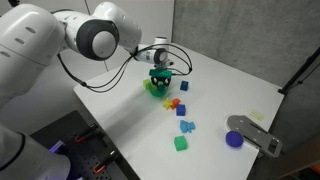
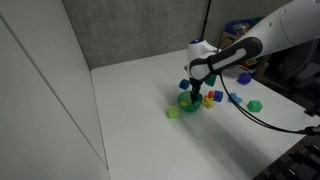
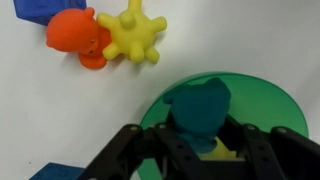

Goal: Pick up the blue toy from the green bowl and put it on the table, slide the green bowl a little backward on the table

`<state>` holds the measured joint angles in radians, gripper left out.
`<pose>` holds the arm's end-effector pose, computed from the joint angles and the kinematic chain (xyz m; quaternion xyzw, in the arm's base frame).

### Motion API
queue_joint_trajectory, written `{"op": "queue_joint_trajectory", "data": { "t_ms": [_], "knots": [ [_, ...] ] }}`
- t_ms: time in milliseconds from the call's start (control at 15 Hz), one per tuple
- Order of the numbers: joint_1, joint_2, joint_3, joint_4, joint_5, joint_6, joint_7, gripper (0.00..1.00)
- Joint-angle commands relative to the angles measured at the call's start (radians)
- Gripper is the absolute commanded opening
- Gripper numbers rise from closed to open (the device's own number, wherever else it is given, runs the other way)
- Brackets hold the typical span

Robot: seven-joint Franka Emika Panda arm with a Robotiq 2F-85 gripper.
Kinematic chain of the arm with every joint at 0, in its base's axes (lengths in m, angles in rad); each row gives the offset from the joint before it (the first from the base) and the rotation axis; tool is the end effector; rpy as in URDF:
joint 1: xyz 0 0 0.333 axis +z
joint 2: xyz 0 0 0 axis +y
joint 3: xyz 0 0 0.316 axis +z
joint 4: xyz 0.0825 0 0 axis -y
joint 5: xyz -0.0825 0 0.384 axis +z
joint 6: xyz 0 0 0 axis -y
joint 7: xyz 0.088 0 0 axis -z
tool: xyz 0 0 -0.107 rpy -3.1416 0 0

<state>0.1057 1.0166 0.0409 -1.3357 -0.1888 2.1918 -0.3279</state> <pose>0.7072 0.0919 0.0982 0.9538 0.2847 -0.0836 0.0466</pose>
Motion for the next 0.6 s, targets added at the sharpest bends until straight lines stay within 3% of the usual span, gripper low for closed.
{"op": "queue_joint_trajectory", "data": {
  "t_ms": [0,533],
  "knots": [
    [0.003,-0.029,0.004,0.049,0.004,-0.076,0.041,0.12],
    [-0.011,-0.073,-0.031,0.070,0.004,-0.077,0.150,0.09]
  ]
}}
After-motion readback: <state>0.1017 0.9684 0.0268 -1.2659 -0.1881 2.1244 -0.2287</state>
